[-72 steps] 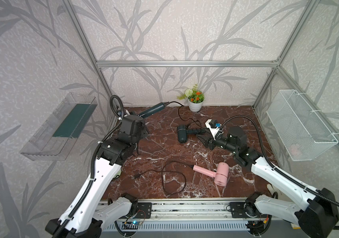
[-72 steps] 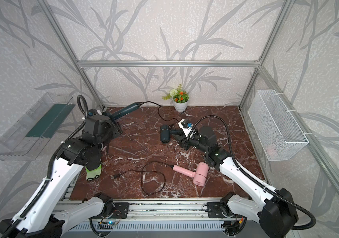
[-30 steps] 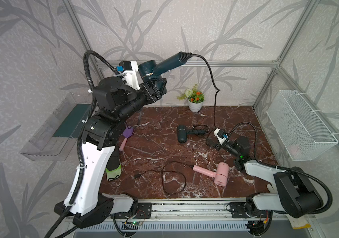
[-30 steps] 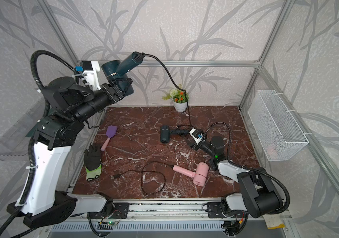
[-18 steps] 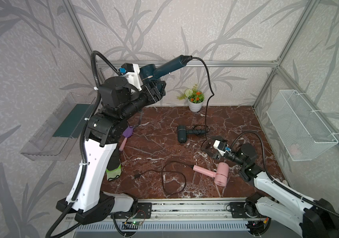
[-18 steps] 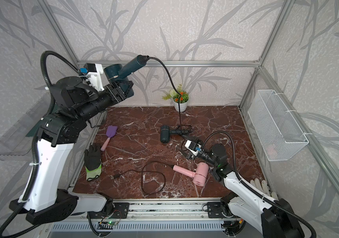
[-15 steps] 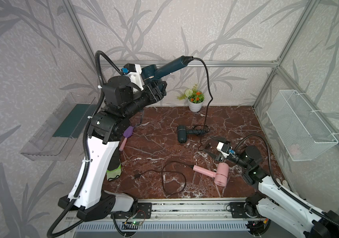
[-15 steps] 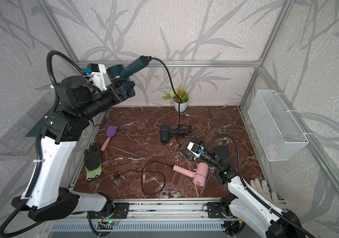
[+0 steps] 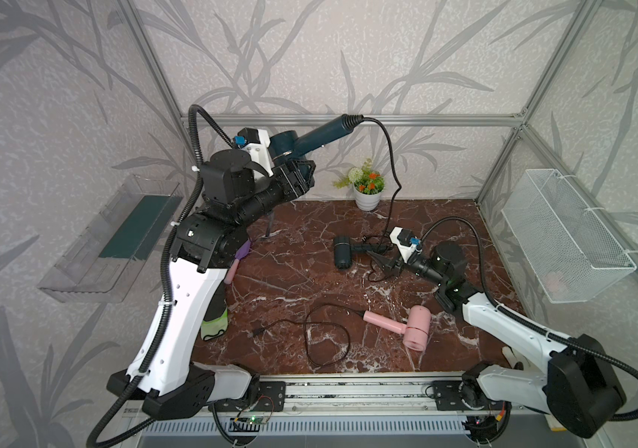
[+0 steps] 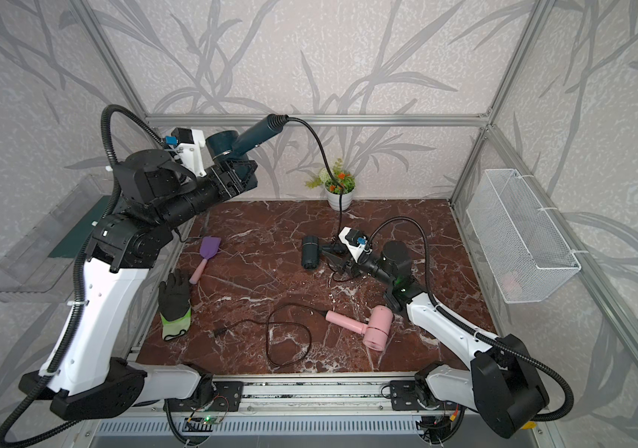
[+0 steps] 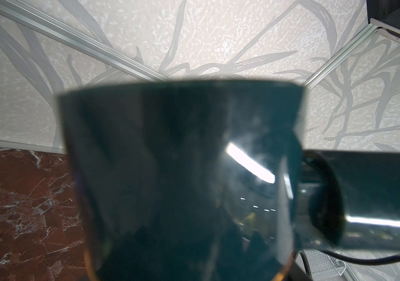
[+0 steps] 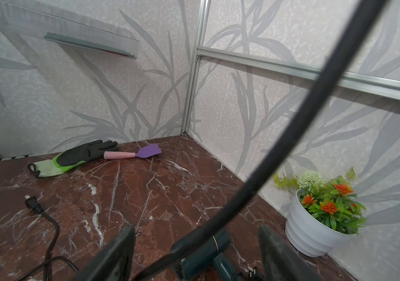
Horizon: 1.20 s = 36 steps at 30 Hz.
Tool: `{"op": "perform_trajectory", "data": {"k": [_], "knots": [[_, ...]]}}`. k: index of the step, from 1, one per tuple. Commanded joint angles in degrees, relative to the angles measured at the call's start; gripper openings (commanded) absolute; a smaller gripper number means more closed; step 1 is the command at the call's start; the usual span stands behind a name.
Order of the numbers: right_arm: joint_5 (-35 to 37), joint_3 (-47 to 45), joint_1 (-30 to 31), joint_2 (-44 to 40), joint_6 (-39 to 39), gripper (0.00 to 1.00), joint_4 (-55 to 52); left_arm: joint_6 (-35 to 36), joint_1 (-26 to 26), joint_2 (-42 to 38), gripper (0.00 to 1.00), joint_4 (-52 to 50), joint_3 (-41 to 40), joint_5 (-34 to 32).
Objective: Wrap the cord around the hair dryer
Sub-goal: Wrap the power cord around the hair dryer.
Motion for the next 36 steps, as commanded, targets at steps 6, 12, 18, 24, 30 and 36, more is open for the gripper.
{"op": "perform_trajectory", "data": {"k": [6, 12, 18, 24, 30, 36], "knots": [[4.1, 6.0, 3.9, 2.3, 1.8, 0.01, -1.9, -1.4, -0.1, -3.0, 0.00, 6.8, -2.0, -1.0], [16.5, 10.5, 17.3, -0.7, -15.3, 0.00, -22.3, -1.5, -0.2, -2.9, 0.00, 10.6, -5.7, -5.5], [32.5, 25.1, 24.8, 0.9, -24.6, 0.00, -45.6, 5.3, -2.8, 1.5, 0.00, 10.2, -5.7, -5.0], [36.5, 35.2, 25.0, -2.0, -31.9, 0.00, -52.1, 17.9, -7.3, 3.9, 0.00, 2.8, -7.0, -12.1], [39.1, 48.1, 25.5, -2.1, -35.8, 0.00, -64.3, 24.8, -8.0, 3.7, 0.00, 0.0, -11.8, -22.1], [42.2, 64.6, 28.0, 3.5, -36.9, 0.00, -80.7, 30.3, -8.2, 6.5, 0.00, -1.6, -13.8, -30.5]]}}
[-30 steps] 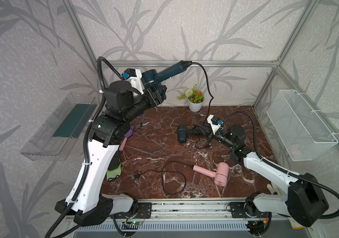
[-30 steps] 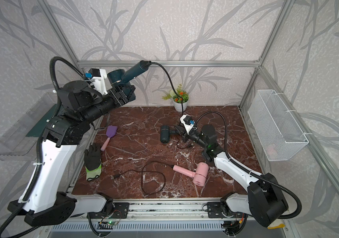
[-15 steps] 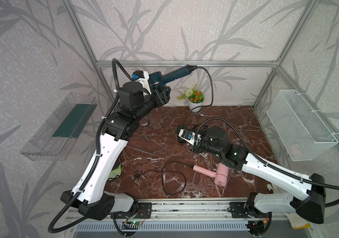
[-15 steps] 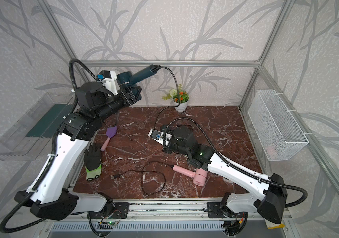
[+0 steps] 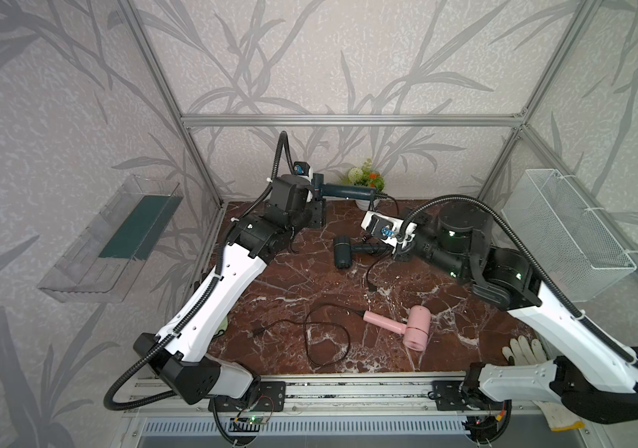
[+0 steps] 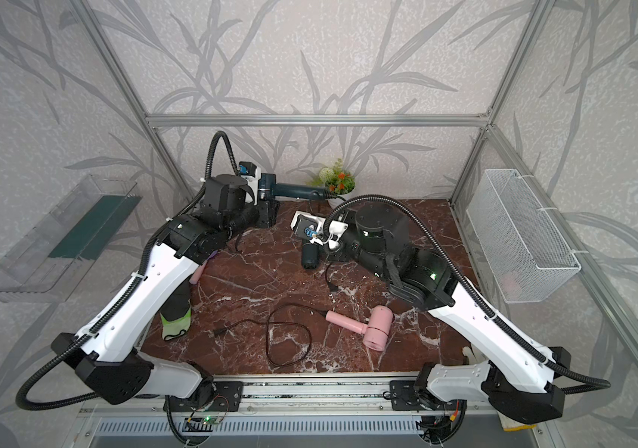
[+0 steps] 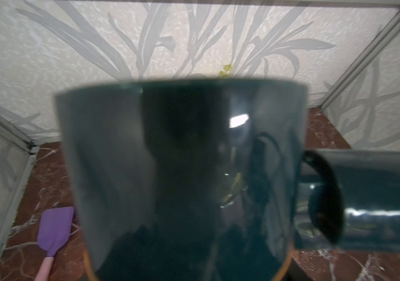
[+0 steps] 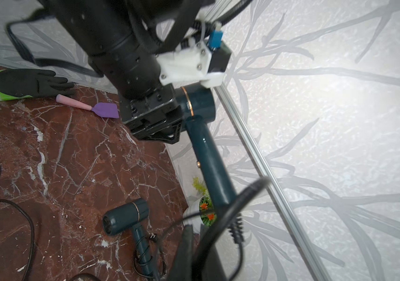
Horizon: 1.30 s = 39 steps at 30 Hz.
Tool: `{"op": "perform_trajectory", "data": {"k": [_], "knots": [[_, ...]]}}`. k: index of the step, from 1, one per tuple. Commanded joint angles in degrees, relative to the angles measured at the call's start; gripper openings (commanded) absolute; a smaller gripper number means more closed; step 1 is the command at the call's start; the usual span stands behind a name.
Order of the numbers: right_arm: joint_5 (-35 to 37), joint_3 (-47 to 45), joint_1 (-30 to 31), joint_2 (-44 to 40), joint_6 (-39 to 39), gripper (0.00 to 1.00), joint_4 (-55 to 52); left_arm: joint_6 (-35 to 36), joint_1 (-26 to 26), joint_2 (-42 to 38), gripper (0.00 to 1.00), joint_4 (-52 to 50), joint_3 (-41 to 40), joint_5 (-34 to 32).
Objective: Wrap the cord around the hair dryer
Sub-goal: Wrap the power cord around the hair dryer.
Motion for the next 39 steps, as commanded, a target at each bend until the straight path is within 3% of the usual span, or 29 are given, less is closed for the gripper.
{"op": "perform_trajectory", "data": {"k": [1, 7, 12, 17, 21, 25, 30, 39], "knots": [[2.8, 8.0, 1.2, 3.5, -2.0, 0.00, -12.0, 6.5, -0.4, 1.4, 0.00, -0.2, 0.1, -7.0], [7.8, 18.7, 0.4, 9.6, -12.5, 0.00, -13.4, 13.8, -1.8, -1.3, 0.00, -3.2, -2.6, 5.8], [-1.0, 22.1, -10.1, 12.4, -11.8, 0.00, -12.0, 14.4, -1.6, -12.9, 0.00, 6.0, -13.0, 18.6], [-10.4, 15.9, -18.4, 11.4, -7.0, 0.00, -8.9, 11.4, -0.9, -19.4, 0.00, 9.0, -15.6, 24.3], [-16.0, 6.5, -20.7, 8.3, -2.7, 0.00, -4.7, 5.8, 0.9, -22.4, 0.00, 15.6, -18.4, 26.6], [-20.0, -3.8, -20.9, 4.1, 2.4, 0.00, 0.5, -3.1, 3.4, -23.3, 0.00, 24.1, -21.5, 25.2], [-24.5, -15.0, -20.1, -0.9, 9.7, 0.00, 6.8, -12.5, 4.2, -23.1, 0.00, 34.7, -25.7, 18.0], [-18.4, -21.6, -9.1, -1.9, 12.2, 0.00, 12.0, -24.1, 4.2, -16.5, 0.00, 39.1, -23.8, 3.6]]}}
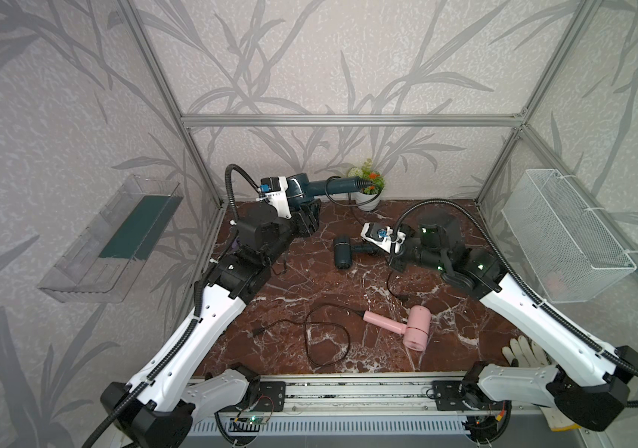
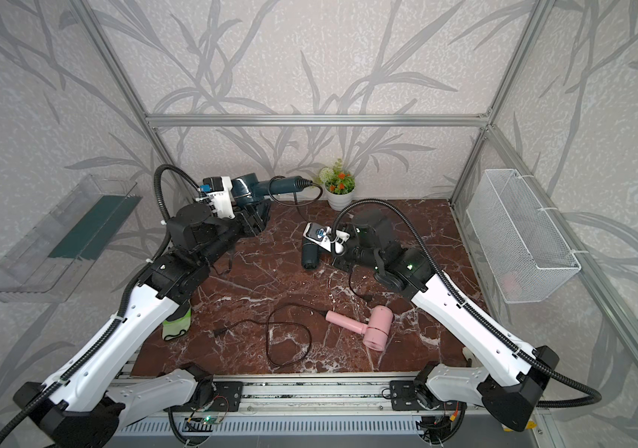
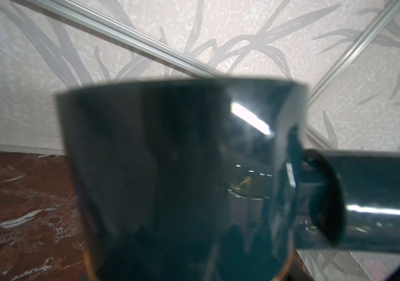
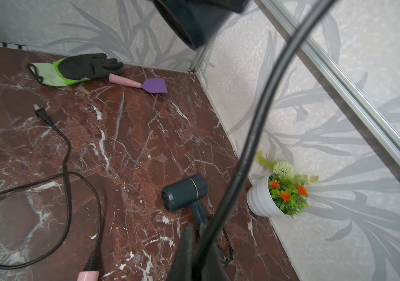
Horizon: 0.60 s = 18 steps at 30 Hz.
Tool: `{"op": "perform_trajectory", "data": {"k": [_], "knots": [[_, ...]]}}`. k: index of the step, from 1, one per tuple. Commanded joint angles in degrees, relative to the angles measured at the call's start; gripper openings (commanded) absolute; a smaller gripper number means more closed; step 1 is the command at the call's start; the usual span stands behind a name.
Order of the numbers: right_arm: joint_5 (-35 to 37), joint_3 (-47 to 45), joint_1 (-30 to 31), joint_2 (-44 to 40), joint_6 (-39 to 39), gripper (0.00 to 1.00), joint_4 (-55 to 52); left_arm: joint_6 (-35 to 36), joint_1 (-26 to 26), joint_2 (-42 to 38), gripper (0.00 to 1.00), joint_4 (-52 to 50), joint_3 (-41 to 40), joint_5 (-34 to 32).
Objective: Wrap the cord around the hair dryer
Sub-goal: Wrap the power cord around the hair dryer.
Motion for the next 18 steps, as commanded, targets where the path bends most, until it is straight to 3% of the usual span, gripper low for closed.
{"op": "perform_trajectory", "data": {"k": [1, 7, 10, 13, 18], "knots": [[3.1, -0.7, 2.8, -0.6, 2.2, 0.00, 4.5, -7.4, 0.1, 1.0, 0.00, 8.1, 2.3, -8.1], [8.4, -0.6, 7.8, 0.5, -0.1, 0.00, 2.8, -9.7, 0.2, 3.9, 0.00, 7.6, 3.7, -15.8], [12.1, 0.8, 11.0, 1.4, -2.8, 0.00, 0.2, -6.2, 0.0, 5.4, 0.00, 6.7, 5.2, -18.1], [14.1, 4.5, 12.6, 2.4, -6.0, 0.00, -3.1, 1.0, -0.8, 8.2, 0.00, 4.3, 8.9, -16.0], [18.8, 16.0, 13.1, 4.5, -16.2, 0.00, -9.3, 17.3, -4.7, 12.2, 0.00, -8.5, 15.6, -14.1]]}}
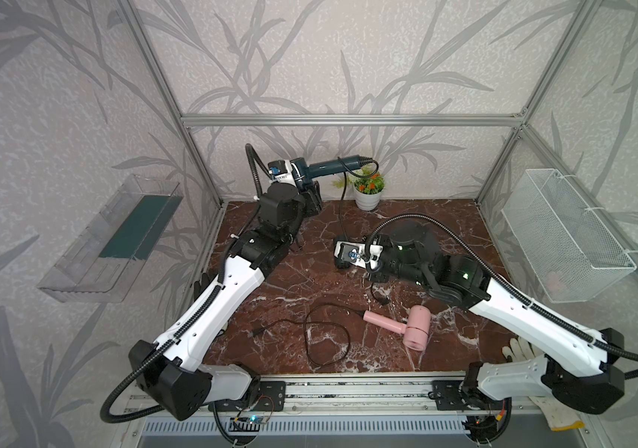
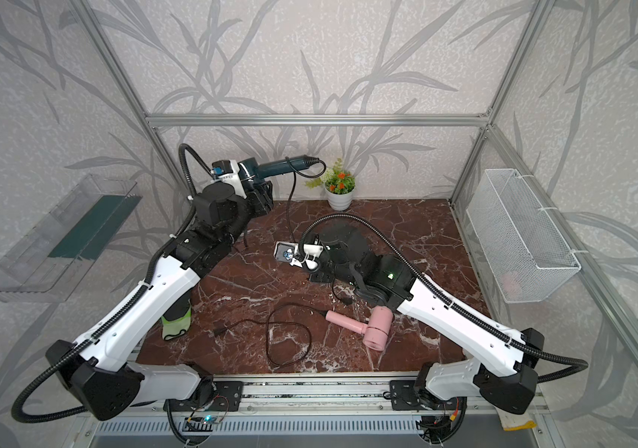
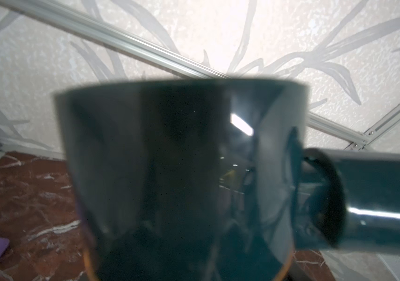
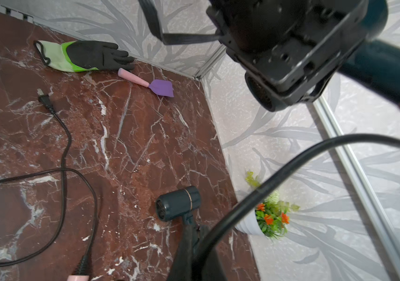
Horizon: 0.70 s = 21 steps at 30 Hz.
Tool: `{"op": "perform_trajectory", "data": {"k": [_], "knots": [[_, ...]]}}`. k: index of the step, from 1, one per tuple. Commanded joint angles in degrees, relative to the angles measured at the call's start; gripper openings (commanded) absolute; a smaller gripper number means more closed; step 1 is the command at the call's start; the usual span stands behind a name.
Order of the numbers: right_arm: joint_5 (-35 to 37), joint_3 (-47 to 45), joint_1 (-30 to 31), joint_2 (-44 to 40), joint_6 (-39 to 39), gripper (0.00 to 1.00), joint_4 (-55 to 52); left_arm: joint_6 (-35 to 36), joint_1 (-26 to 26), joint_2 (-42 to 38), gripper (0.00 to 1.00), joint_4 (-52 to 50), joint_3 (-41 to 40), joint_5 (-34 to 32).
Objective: Wrap the cord around the hair dryer
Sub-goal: Wrap the power cord around the hair dryer.
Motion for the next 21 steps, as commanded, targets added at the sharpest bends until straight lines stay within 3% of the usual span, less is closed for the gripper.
{"op": "perform_trajectory", "data": {"k": [1, 8, 14, 18, 21], "knots": [[4.9, 9.4, 0.5, 0.4, -9.5, 0.00, -5.9, 13.3, -2.1, -0.1, 0.00, -6.5, 2.6, -1.0], [11.4, 31.1, 4.0, 7.2, -20.5, 0.00, -17.5, 24.3, -3.7, -0.2, 0.00, -16.9, 0.4, -2.4], [17.9, 32.5, 4.6, 7.4, -26.6, 0.00, -17.3, 28.8, -5.5, -2.7, 0.00, -20.8, -0.1, -1.8], [20.4, 29.4, 2.9, 7.1, -31.3, 0.00, -13.2, 31.2, -5.5, -7.4, 0.00, -21.5, -1.4, 7.2], [17.3, 28.2, -2.7, 6.4, -31.0, 0.00, -11.6, 32.8, -5.5, -12.0, 0.00, -21.4, -2.8, 13.9]]}}
